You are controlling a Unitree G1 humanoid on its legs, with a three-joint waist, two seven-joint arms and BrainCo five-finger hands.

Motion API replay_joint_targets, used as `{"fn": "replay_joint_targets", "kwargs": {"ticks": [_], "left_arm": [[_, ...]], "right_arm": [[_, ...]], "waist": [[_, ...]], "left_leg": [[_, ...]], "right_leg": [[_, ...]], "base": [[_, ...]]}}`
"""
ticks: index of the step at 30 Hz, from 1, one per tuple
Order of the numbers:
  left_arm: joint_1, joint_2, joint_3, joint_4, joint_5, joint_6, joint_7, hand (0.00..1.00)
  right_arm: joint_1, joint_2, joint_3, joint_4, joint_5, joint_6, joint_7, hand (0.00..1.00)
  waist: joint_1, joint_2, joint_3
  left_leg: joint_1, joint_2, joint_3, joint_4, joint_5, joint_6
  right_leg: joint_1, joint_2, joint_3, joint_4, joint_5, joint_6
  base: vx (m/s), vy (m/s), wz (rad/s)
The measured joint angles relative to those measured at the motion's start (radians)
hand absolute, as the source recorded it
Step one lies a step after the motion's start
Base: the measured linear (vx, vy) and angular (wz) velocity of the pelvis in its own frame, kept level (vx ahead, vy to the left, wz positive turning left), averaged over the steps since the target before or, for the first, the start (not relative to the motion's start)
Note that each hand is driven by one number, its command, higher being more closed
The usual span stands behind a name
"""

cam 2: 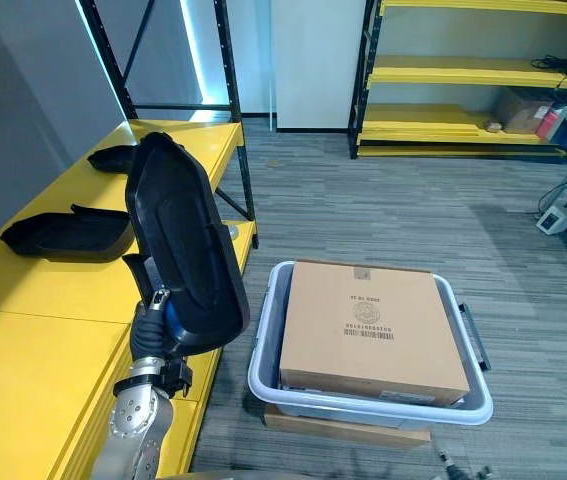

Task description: Walk over and take plastic housings, then place them on the shelf

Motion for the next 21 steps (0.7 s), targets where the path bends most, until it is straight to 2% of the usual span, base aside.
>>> {"fn": "replay_joint_targets", "kwargs": {"ticks": [2, 3, 5, 6, 7, 8, 9, 10, 11, 12, 13, 14, 15, 16, 17, 18, 19, 20, 21], "left_arm": [[-0.005, -0.005, -0.004, -0.017, 0.0, 0.0, -0.005, 1.0], [-0.006, -0.006, -0.005, -0.027, 0.0, 0.0, -0.004, 1.0], [-0.02, -0.004, -0.012, -0.066, 0.001, -0.007, 0.004, 1.0], [-0.027, -0.005, -0.013, -0.071, 0.001, -0.009, 0.01, 1.0], [-0.03, -0.006, -0.011, -0.089, 0.001, -0.013, 0.017, 1.0], [-0.03, -0.006, -0.011, -0.098, 0.001, -0.013, 0.02, 1.0], [-0.029, -0.005, -0.01, -0.117, 0.001, -0.017, 0.022, 1.0], [-0.029, -0.005, -0.01, -0.125, 0.001, -0.029, 0.022, 1.0], [-0.027, -0.016, -0.012, -0.131, 0.001, -0.042, 0.032, 1.0], [-0.02, -0.03, -0.012, -0.135, 0.001, -0.046, 0.037, 1.0], [-0.017, -0.04, -0.014, -0.135, 0.0, -0.049, 0.046, 1.0], [-0.02, -0.046, -0.022, -0.135, 0.0, -0.052, 0.049, 1.0], [-0.028, -0.042, -0.038, -0.136, 0.0, -0.061, 0.05, 1.0], [-0.05, -0.041, -0.033, -0.125, -0.001, -0.082, 0.049, 1.0], [-0.064, -0.04, -0.035, -0.121, -0.01, -0.083, 0.05, 1.0], [-0.062, -0.04, -0.043, -0.121, -0.023, -0.088, 0.049, 1.0], [-0.064, -0.045, -0.05, -0.111, -0.024, -0.094, 0.042, 1.0], [-0.064, -0.04, -0.05, -0.099, -0.024, -0.094, 0.031, 1.0], [-0.064, -0.038, -0.053, -0.096, -0.024, -0.095, 0.03, 1.0]], "right_arm": [[-0.014, -0.001, 0.041, 0.04, 0.001, 0.005, -0.001, 0.0], [-0.018, -0.002, 0.056, 0.05, 0.001, 0.005, -0.003, 0.0], [-0.049, -0.004, 0.096, 0.077, 0.001, 0.003, -0.003, 0.0], [-0.061, -0.004, 0.101, 0.08, 0.0, 0.002, -0.003, 0.0], [-0.083, -0.008, 0.106, 0.087, 0.0, 0.0, -0.004, 0.0], [-0.097, -0.009, 0.106, 0.088, 0.0, 0.0, -0.006, 0.0], [-0.115, -0.01, 0.107, 0.099, 0.0, 0.006, -0.025, 0.0], [-0.113, -0.015, 0.115, 0.106, -0.001, 0.003, -0.025, 0.0], [-0.112, -0.024, 0.129, 0.102, 0.002, 0.002, -0.027, 0.0], [-0.109, -0.034, 0.134, 0.098, 0.003, 0.007, -0.031, 0.0], [-0.105, -0.043, 0.133, 0.096, 0.013, 0.018, -0.039, 0.0], [-0.1, -0.048, 0.134, 0.096, 0.013, 0.019, -0.042, 0.0], [-0.089, -0.062, 0.136, 0.095, 0.008, 0.016, -0.044, 0.0], [-0.087, -0.048, 0.146, 0.1, 0.0, 0.006, -0.043, 0.0], [-0.087, -0.047, 0.143, 0.1, 0.001, -0.003, -0.042, 0.0], [-0.089, -0.051, 0.143, 0.099, 0.001, -0.008, -0.04, 0.0], [-0.089, -0.057, 0.143, 0.108, 0.0, -0.015, -0.033, 0.0], [-0.094, -0.052, 0.144, 0.112, -0.001, -0.014, -0.025, 0.0], [-0.105, -0.05, 0.145, 0.119, -0.004, -0.016, -0.024, 0.0]], "waist": [[0.004, -0.017, 0.013], [0.007, -0.017, 0.017], [0.035, -0.036, 0.047], [0.044, -0.037, 0.056], [0.049, -0.033, 0.071], [0.048, -0.027, 0.077], [0.047, -0.02, 0.092], [0.048, -0.009, 0.102], [0.047, 0.015, 0.112], [0.046, 0.027, 0.11], [0.043, 0.034, 0.107], [0.04, 0.036, 0.108], [0.031, 0.049, 0.111], [0.021, 0.014, 0.099], [0.013, 0.022, 0.094], [0.011, 0.038, 0.09], [-0.005, 0.043, 0.087], [-0.011, 0.033, 0.072], [-0.008, 0.031, 0.071]], "left_leg": [[-0.048, -0.022, -0.093, 0.061, 0.0, -0.012], [-0.065, -0.03, -0.121, 0.081, 0.001, -0.01], [-0.126, -0.061, -0.223, 0.138, 0.01, -0.023], [-0.142, -0.068, -0.249, 0.149, 0.013, -0.027], [-0.18, -0.084, -0.288, 0.163, 0.012, -0.048], [-0.197, -0.081, -0.277, 0.163, -0.006, -0.041], [-0.232, -0.031, -0.134, 0.174, -0.04, -0.047], [-0.261, 0.012, -0.01, 0.197, -0.049, -0.045], [-0.281, 0.09, 0.162, 0.242, -0.055, -0.033], [-0.284, 0.139, 0.289, 0.269, -0.06, -0.01], [-0.273, 0.174, 0.407, 0.294, -0.072, 0.05], [-0.258, 0.179, 0.436, 0.301, -0.086, 0.071], [-0.258, 0.189, 0.472, 0.306, -0.099, 0.089], [-0.271, 0.189, 0.523, 0.338, -0.108, 0.107], [-0.289, 0.224, 0.56, 0.424, -0.141, 0.154], [-0.27, 0.237, 0.561, 0.439, -0.129, 0.139], [-0.261, 0.218, 0.543, 0.41, -0.105, 0.037], [-0.256, 0.166, 0.522, 0.36, -0.084, 0.049], [-0.256, 0.149, 0.517, 0.342, -0.075, 0.053]], "right_leg": [[0.002, -0.021, -0.094, 0.05, -0.035, 0.004], [0.001, -0.025, -0.121, 0.064, -0.044, 0.003], [-0.003, -0.04, -0.23, 0.11, -0.083, -0.002], [-0.007, -0.045, -0.257, 0.122, -0.089, -0.002], [-0.015, -0.062, -0.316, 0.147, -0.103, -0.007], [-0.016, -0.069, -0.351, 0.155, -0.107, -0.007], [-0.011, -0.08, -0.412, 0.165, -0.106, -0.008], [-0.005, -0.087, -0.455, 0.175, -0.107, -0.009], [0.006, -0.092, -0.508, 0.196, -0.11, -0.011], [0.015, -0.094, -0.545, 0.222, -0.113, -0.01], [0.032, -0.112, -0.591, 0.262, -0.115, -0.01], [0.038, -0.126, -0.612, 0.284, -0.117, -0.012], [0.042, -0.116, -0.627, 0.252, -0.154, -0.009], [0.071, -0.085, -0.627, 0.124, -0.137, 0.005], [0.082, -0.099, -0.692, 0.132, -0.13, 0.01], [0.093, -0.108, -0.711, 0.157, -0.138, 0.028], [0.111, -0.118, -0.74, 0.173, -0.149, 0.048], [0.115, -0.144, -0.77, 0.173, -0.144, 0.049], [0.116, -0.152, -0.775, 0.162, -0.138, 0.054]], "base": [[0.03, -0.048, 1.21], [0.01, -0.045, 1.43], [-0.01, -0.061, 1.48], [-0.03, -0.052, 1.48], [-0.06, -0.023, 1.21], [-0.09, 0.001, 1.6], [-0.11, 0.01, 1.49], [-0.12, 0.034, 1.69], [-0.07, 0.061, 1.3], [-0.03, 0.065, 1.26], [0.02, 0.061, 0.99], [0.04, 0.05, 1.12], [0.06, 0.008, 1.24], [0.05, -0.007, 1.44], [0.02, 0.032, 1.23], [0.03, 0.096, 1.1], [0.07, 0.171, 1.02], [0.09, 0.149, 0.89], [0.09, 0.176, 0.56]]}}
